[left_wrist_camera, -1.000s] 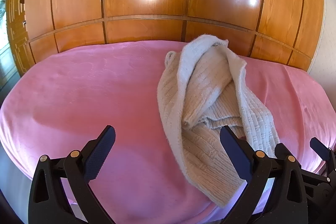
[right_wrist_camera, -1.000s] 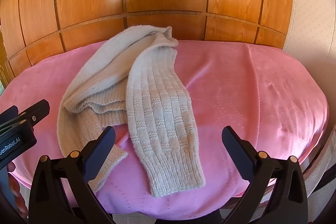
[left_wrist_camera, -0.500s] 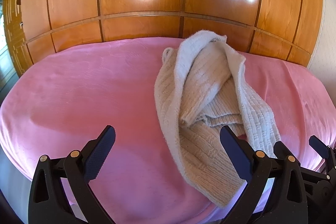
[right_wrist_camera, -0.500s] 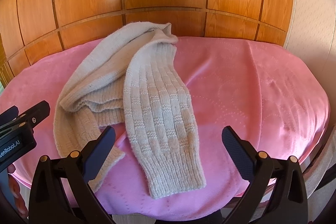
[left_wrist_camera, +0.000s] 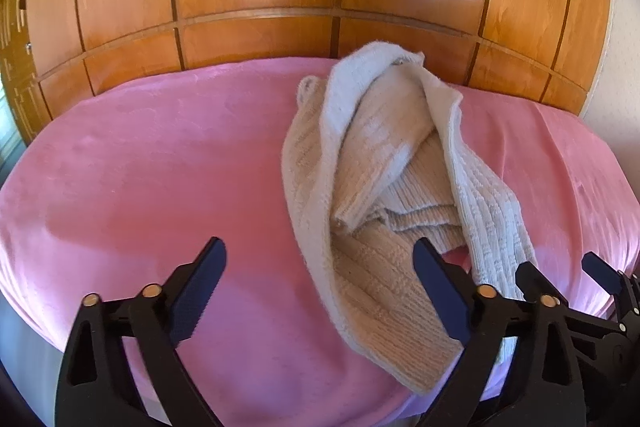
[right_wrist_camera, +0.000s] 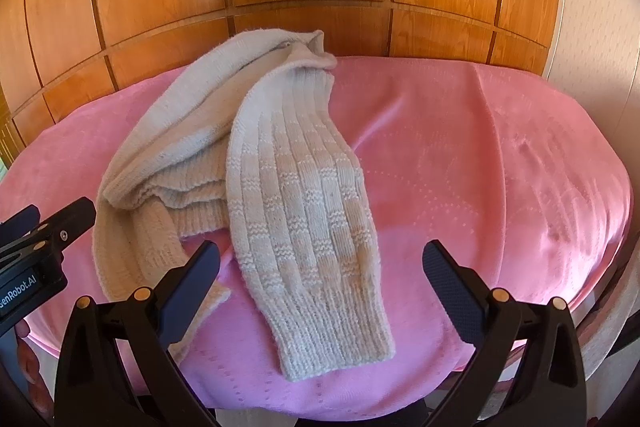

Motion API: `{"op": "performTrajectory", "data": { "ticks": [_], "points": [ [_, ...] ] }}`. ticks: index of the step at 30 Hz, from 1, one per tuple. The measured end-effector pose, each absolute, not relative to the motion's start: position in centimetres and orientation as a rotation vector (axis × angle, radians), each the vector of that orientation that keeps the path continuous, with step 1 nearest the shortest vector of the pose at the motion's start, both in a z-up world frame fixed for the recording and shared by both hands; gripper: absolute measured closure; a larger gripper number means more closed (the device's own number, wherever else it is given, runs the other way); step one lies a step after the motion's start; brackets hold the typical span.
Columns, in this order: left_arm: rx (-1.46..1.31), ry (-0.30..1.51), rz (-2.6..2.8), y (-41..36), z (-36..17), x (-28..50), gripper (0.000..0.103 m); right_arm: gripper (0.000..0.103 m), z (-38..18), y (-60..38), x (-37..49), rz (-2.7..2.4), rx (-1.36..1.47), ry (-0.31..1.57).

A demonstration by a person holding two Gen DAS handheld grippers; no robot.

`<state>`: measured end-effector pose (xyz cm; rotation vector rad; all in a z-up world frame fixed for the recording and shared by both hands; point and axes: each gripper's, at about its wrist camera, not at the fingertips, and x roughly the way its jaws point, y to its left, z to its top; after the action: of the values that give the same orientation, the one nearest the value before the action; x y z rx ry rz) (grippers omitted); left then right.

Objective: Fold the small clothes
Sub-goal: 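Grasp the sweater body with the left gripper while the right gripper grasps a sleeve cuff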

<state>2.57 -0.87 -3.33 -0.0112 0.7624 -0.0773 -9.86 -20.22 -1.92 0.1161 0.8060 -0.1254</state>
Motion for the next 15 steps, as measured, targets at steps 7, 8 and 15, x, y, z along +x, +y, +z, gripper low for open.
{"op": "performTrajectory", "data": {
  "ticks": [7,8,15],
  "points": [
    [-0.028,0.886,-0.162,-1.0,-5.8,4.2,0.033,0.002,-3.3,-21.0,-8.5,-0.104,0.138,0.865],
    [-0.022,0.9,-0.177,-1.2,-6.2,4.3,0.034,0.002,-3.7,-20.9,-8.1,-0.099,0.131,0.878],
    [-0.047,1.0,-0.245,-0.2,-8.8,5.0,0.095,0.018,-7.0,-19.6,-5.9,-0.008,0.058,0.978]
  ]
}}
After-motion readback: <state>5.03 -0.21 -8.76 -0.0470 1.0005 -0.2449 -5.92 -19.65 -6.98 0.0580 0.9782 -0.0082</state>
